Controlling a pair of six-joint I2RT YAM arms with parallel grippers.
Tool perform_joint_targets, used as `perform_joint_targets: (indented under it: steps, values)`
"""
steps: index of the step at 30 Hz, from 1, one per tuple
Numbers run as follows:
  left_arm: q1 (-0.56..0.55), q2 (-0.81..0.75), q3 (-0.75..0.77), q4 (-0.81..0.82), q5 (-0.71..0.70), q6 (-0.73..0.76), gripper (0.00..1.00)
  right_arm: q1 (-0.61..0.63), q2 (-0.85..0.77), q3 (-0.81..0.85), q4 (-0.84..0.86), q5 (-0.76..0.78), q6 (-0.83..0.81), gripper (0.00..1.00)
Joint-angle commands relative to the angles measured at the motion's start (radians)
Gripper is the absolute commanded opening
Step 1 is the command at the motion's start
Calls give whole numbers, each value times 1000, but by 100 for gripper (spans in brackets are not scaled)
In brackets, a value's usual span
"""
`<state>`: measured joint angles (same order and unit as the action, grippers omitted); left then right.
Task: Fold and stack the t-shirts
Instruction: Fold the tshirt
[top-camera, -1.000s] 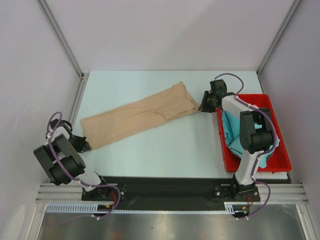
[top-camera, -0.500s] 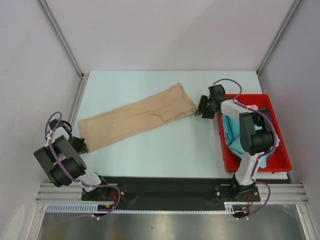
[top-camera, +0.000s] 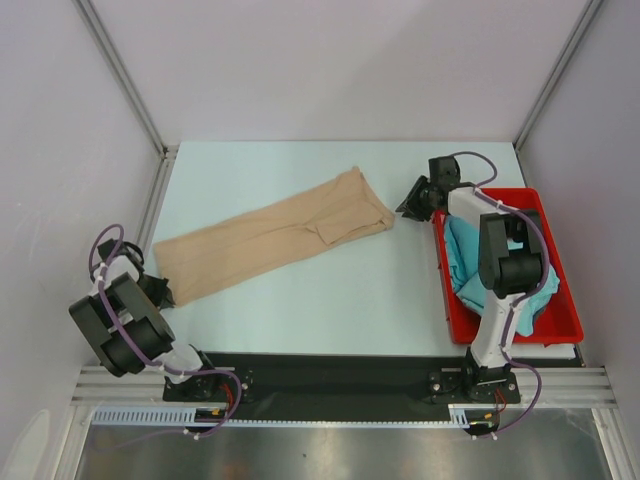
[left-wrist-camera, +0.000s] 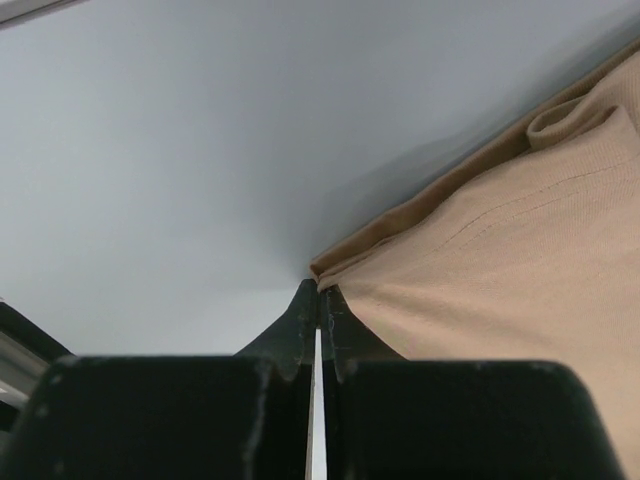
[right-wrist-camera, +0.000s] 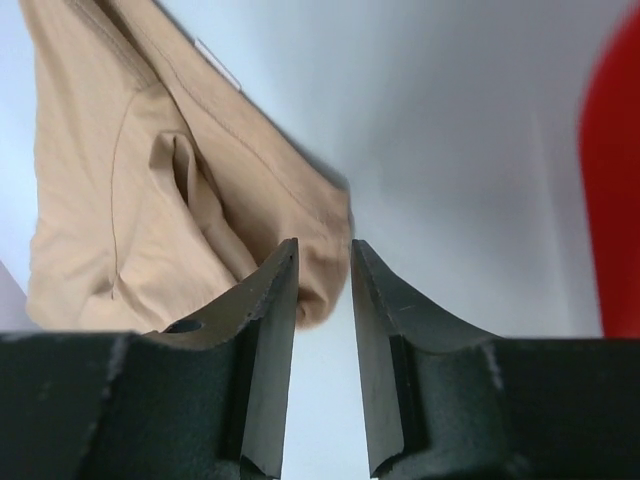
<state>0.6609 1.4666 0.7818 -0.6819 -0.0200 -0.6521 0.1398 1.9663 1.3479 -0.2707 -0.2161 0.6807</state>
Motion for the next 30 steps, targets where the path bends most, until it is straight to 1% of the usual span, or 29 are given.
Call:
perform_joint_targets:
  steps: [1, 3, 5, 11, 14, 17, 20, 21, 26, 27, 30]
  values:
    - [17, -34, -16, -4, -57, 31, 0, 10, 62, 78, -10, -31, 11, 33]
    - [17, -40, -19, -4, -58, 32, 0, 14, 74, 82, -13, -26, 8, 37]
    - [17, -43, -22, -4, -54, 31, 0, 15, 78, 86, -15, -20, 5, 38]
    - [17, -45, -33, 2, -49, 28, 0, 37, 124, 122, -44, -28, -26, 37]
    - [17, -45, -36, 5, -46, 25, 0, 41, 143, 128, -48, -25, -27, 35]
    - [17, -46, -41, 4, -47, 23, 0, 46, 152, 140, -55, 20, -50, 29]
    - [17, -48, -50, 2, -49, 23, 0, 47, 166, 181, -88, 98, -90, 12]
    - [17, -46, -55, 4, -47, 22, 0, 47, 172, 201, -94, 116, -119, 0]
    - [16, -48, -72, 1, -49, 6, 0, 47, 180, 255, -107, 246, -210, 0]
    - [17, -48, -75, -2, -52, 2, 0, 50, 180, 263, -107, 260, -249, 0]
    - [17, -48, -79, -7, -57, -6, 0, 60, 186, 298, -134, 291, -283, 0]
